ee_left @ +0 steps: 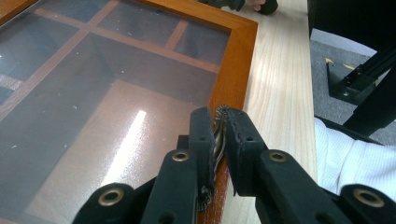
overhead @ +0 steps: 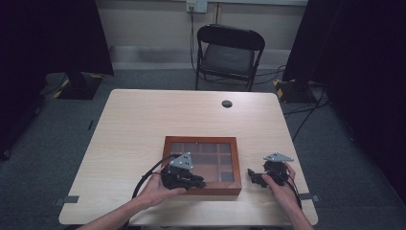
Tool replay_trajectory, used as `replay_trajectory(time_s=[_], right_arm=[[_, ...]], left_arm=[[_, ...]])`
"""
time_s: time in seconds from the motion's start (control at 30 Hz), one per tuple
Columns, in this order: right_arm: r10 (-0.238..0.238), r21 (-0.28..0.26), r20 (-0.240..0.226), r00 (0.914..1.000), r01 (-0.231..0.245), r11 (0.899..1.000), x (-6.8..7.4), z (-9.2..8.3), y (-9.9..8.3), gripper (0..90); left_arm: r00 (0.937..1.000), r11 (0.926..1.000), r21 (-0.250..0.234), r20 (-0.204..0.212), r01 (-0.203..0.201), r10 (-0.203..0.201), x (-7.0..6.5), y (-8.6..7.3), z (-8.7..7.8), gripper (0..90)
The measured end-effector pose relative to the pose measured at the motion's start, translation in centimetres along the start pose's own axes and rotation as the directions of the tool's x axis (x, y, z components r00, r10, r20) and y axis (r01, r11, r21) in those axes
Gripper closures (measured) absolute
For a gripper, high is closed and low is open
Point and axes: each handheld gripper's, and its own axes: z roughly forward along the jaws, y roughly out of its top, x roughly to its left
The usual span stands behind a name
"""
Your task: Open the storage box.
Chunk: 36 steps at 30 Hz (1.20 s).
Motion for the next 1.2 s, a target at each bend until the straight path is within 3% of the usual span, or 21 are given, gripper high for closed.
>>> replay_trajectory(time_s=[0.23,0.4,1.2], right_arm=[[0.001,0.001,0.000,1.0000,-0.001,1.000,0.0,0.0,0.0,7.8],[0.000,0.000,0.000,1.0000,0.000,1.000,0.0,0.0,0.0,7.8],[0.000,0.001,-0.001,1.0000,0.000,1.000,0.0,0.0,0.0,7.8]], left_arm=[[0.9997,0.9997,0.003,0.010,0.023,-0.023,0.2,0.8,-0.7,81.3],[0.9978,0.9980,-0.015,0.024,0.062,-0.062,0.4,1.7,-1.4,81.2],[0.9964,0.9974,-0.004,0.045,0.072,-0.072,1.1,4.2,-3.3,81.2]])
